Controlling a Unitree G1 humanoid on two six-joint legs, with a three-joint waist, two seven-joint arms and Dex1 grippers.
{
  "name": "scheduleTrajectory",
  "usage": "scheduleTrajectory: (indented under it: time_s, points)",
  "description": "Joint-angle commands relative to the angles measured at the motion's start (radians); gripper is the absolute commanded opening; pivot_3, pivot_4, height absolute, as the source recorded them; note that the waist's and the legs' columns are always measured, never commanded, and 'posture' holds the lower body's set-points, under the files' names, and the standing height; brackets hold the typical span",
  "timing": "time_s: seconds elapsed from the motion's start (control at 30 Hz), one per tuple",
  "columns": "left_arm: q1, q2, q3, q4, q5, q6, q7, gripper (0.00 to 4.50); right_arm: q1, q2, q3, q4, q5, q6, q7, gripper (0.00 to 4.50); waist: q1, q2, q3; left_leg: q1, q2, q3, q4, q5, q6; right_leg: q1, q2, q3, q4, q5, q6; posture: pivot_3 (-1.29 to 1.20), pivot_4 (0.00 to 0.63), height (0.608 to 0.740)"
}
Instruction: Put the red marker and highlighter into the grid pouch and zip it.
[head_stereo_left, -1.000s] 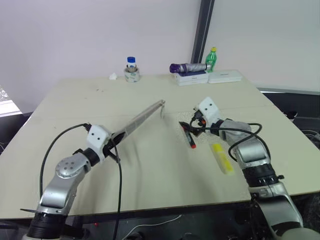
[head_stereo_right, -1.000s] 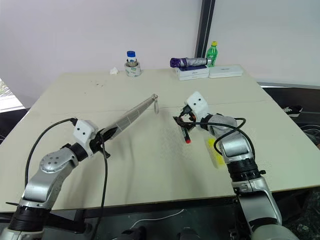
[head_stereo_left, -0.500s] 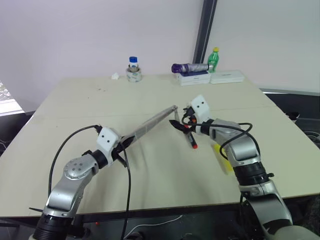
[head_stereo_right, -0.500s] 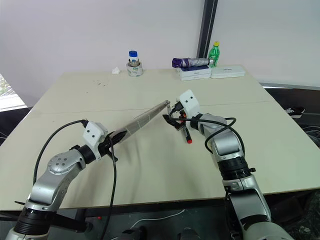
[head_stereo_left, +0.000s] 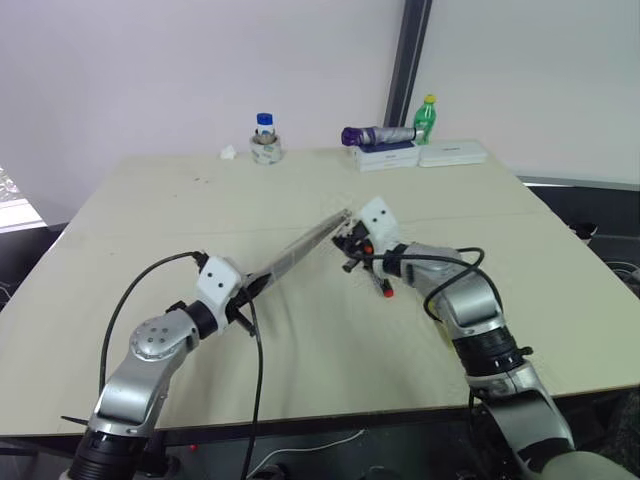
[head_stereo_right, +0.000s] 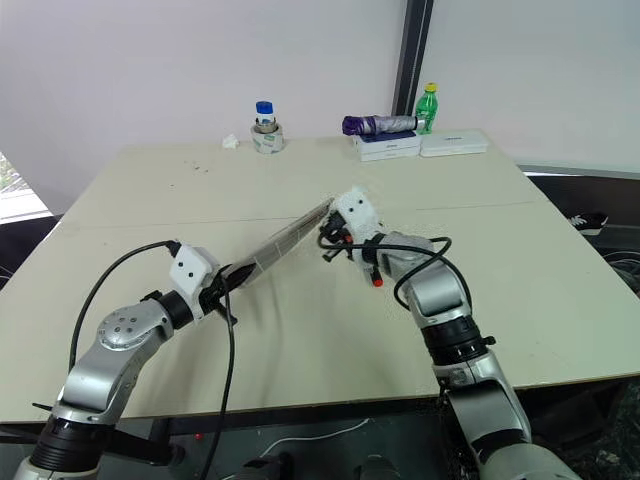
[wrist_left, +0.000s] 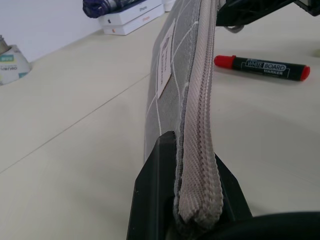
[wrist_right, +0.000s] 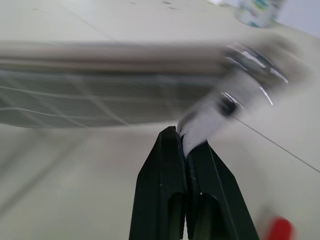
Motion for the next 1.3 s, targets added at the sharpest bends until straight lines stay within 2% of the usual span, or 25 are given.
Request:
scheduleTrajectory:
  time_s: [0.03, 0.33, 0.77, 0.87, 1.03, 1.17, 1.3]
  points:
    - [-0.032, -0.021, -0.009, -0.013, 0.026, -0.017, 0.027, 0.00, 0.010, 0.036, 0.102, -0.110, -0.005, 0.009, 0.026, 0.03, 0.001, 0.000, 0.000, 0.000, 0.000, 0.000, 0.000, 0.000, 0.000, 0.000, 0.000, 0.000, 0.000, 0.000, 0.000, 0.00, 0.150, 0.740]
    - [-0.055, -0.083, -0.033, -0.009, 0.060, -0.003, 0.070, 0.00, 0.023, 0.101, 0.262, -0.197, -0.003, 0.022, 0.073, 0.03, 0.001, 0.000, 0.000, 0.000, 0.000, 0.000, 0.000, 0.000, 0.000, 0.000, 0.000, 0.000, 0.000, 0.000, 0.000, 0.00, 0.150, 0.740]
    - [-0.083, -0.143, -0.031, 0.020, 0.102, 0.005, 0.138, 0.00, 0.020, 0.091, 0.255, -0.217, 0.009, 0.033, 0.110, 0.03, 0.001, 0.000, 0.000, 0.000, -0.001, -0.001, 0.000, 0.000, 0.000, 0.000, 0.000, 0.000, 0.000, 0.000, 0.000, 0.00, 0.150, 0.740]
    - [-0.084, -0.147, -0.028, 0.022, 0.108, 0.003, 0.137, 0.00, 0.015, 0.067, 0.215, -0.236, 0.039, 0.062, 0.133, 0.87, 0.001, 0.000, 0.000, 0.000, -0.001, -0.001, 0.000, 0.000, 0.000, 0.000, 0.000, 0.000, 0.000, 0.000, 0.000, 0.00, 0.150, 0.740]
    - [-0.090, -0.127, -0.006, 0.041, 0.118, -0.012, 0.137, 0.00, 0.050, -0.055, 0.122, -0.305, 0.031, 0.109, 0.122, 3.31, 0.007, 0.000, 0.000, 0.000, -0.001, -0.001, 0.000, 0.000, 0.000, 0.000, 0.000, 0.000, 0.000, 0.000, 0.000, 0.00, 0.150, 0.740]
    - [-0.093, -0.109, 0.018, 0.069, 0.130, -0.028, 0.150, 0.00, 0.104, -0.160, 0.061, -0.341, 0.031, 0.165, 0.102, 3.31, 0.019, -0.001, 0.000, 0.000, -0.001, 0.000, 0.000, 0.000, 0.000, 0.001, -0.001, -0.001, -0.001, 0.000, 0.000, 0.00, 0.150, 0.740]
    - [-0.088, -0.099, 0.027, 0.098, 0.135, -0.050, 0.153, 0.00, 0.127, -0.203, -0.034, -0.192, -0.029, 0.187, -0.018, 3.31, 0.025, -0.001, 0.000, 0.000, -0.001, 0.000, 0.000, 0.000, 0.000, 0.001, 0.000, 0.000, -0.001, 0.000, 0.000, 0.00, 0.150, 0.740]
